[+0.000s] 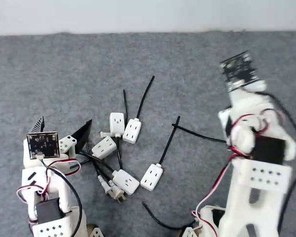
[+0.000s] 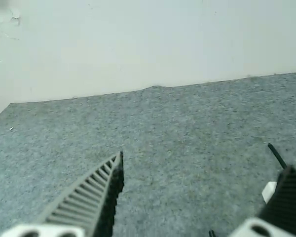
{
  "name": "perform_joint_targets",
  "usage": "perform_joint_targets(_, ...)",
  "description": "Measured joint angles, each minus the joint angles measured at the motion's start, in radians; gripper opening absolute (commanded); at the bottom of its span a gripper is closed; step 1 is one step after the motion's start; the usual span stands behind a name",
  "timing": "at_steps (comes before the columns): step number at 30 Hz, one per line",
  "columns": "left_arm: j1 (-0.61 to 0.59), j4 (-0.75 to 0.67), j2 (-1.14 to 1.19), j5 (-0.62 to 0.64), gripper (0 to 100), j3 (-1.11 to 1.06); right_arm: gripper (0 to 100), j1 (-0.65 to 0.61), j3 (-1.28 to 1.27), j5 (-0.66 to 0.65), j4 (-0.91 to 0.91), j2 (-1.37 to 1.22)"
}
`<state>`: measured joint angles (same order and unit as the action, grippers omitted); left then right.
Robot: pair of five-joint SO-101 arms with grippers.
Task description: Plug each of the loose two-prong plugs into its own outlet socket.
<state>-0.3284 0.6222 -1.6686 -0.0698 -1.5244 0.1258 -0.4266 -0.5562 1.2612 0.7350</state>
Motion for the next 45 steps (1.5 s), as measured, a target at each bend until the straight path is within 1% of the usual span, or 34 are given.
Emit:
perform_joint_targets(3,0.012,0.0,0.0,0.0,44,0.0,0.8,-0.003,-0.106,-0.009,-0.057,-0.002)
perform_joint_targets(6,0.063,0.0,-0.002,-0.04,44,-0.014,0.8,0.009,-0.155,0.057,-0.169,-0.002)
perform_joint_targets(10,0.126,0.0,0.0,-0.081,44,-0.031,0.8,0.055,-0.244,0.258,-0.382,-0.002)
perform_joint_targets(12,0.137,0.002,0.0,-0.087,44,-0.031,0.8,0.055,-0.313,0.365,-0.509,-0.002)
perform_joint_targets(14,0.137,0.002,0.0,-0.087,44,-0.031,0.8,0.055,-0.379,0.44,-0.637,-0.002)
perform_joint_targets(16,0.137,0.002,0.0,-0.087,44,-0.031,0.8,0.041,-0.413,0.456,-0.729,-0.002)
perform_joint_targets(19,0.137,0.003,0.0,-0.087,44,-0.031,0.8,0.034,-0.419,0.456,-0.773,-0.003)
perform_joint_targets(24,0.137,0.084,0.002,-0.087,44,0.034,0.8,0.035,-0.419,0.456,-0.786,-0.003)
perform_joint_targets(27,0.137,0.155,0.002,-0.087,44,0.104,0.8,0.037,-0.364,0.456,-0.773,-0.003)
perform_joint_targets(30,0.137,0.204,0.002,-0.087,44,0.153,0.8,0.038,-0.249,0.456,-0.677,-0.003)
perform_joint_targets(32,0.137,0.209,0.003,-0.087,44,0.166,0.8,0.038,-0.163,0.456,-0.585,-0.011)
perform_joint_targets(34,0.137,0.209,0.054,-0.095,44,0.192,0.8,0.037,-0.078,0.456,-0.497,-0.034)
perform_joint_targets(38,0.137,0.207,0.269,-0.112,44,0.285,0.8,0.035,0.052,0.456,-0.364,-0.091)
perform_joint_targets(42,0.137,0.204,0.617,-0.115,44,0.413,0.9,0.038,0.12,0.451,-0.287,-0.14)
perform_joint_targets(45,0.137,0.204,0.884,-0.118,44,0.514,0.9,0.038,0.149,0.396,-0.281,-0.178)
